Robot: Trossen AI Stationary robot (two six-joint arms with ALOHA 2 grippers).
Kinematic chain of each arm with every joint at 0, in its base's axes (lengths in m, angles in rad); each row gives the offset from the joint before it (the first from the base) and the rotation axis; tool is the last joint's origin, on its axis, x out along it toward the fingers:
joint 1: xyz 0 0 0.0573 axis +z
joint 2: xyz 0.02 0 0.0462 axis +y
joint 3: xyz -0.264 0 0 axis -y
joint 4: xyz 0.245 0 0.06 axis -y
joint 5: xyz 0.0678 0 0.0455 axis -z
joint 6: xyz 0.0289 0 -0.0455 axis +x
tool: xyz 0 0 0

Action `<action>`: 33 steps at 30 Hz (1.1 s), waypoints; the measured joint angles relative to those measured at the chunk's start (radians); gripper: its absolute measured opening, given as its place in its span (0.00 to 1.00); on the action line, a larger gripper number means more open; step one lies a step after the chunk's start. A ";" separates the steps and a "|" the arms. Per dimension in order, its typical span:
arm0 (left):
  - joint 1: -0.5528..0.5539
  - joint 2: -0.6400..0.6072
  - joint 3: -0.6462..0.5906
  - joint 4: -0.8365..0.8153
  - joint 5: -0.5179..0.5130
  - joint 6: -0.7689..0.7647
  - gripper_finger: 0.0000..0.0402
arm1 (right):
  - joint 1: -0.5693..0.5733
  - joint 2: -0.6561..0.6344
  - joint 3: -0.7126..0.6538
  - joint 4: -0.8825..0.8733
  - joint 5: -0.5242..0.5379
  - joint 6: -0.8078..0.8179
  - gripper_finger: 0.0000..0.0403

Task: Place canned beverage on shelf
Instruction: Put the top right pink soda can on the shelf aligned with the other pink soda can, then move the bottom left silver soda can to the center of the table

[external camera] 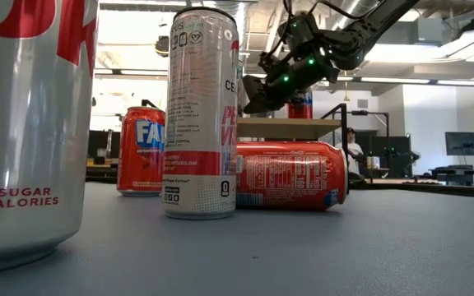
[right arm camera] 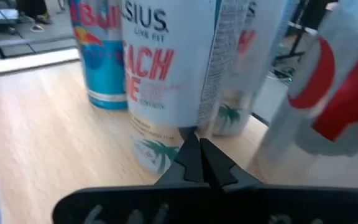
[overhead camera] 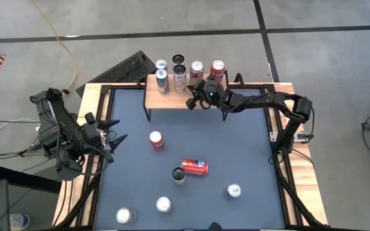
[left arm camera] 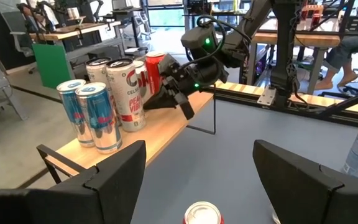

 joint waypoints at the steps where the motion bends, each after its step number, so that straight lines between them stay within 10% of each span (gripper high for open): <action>1: 0.000 0.000 0.000 0.000 -0.002 0.000 0.72 | 0.000 0.000 0.000 0.011 -0.016 -0.004 0.00; 24: 0.000 0.006 0.000 0.001 -0.001 -0.042 0.72 | 0.053 -0.004 0.000 -0.066 -0.039 -0.006 0.00; 33: 0.001 0.035 0.000 0.004 0.095 -0.037 0.72 | 0.259 -0.301 0.135 -0.738 0.036 0.018 0.00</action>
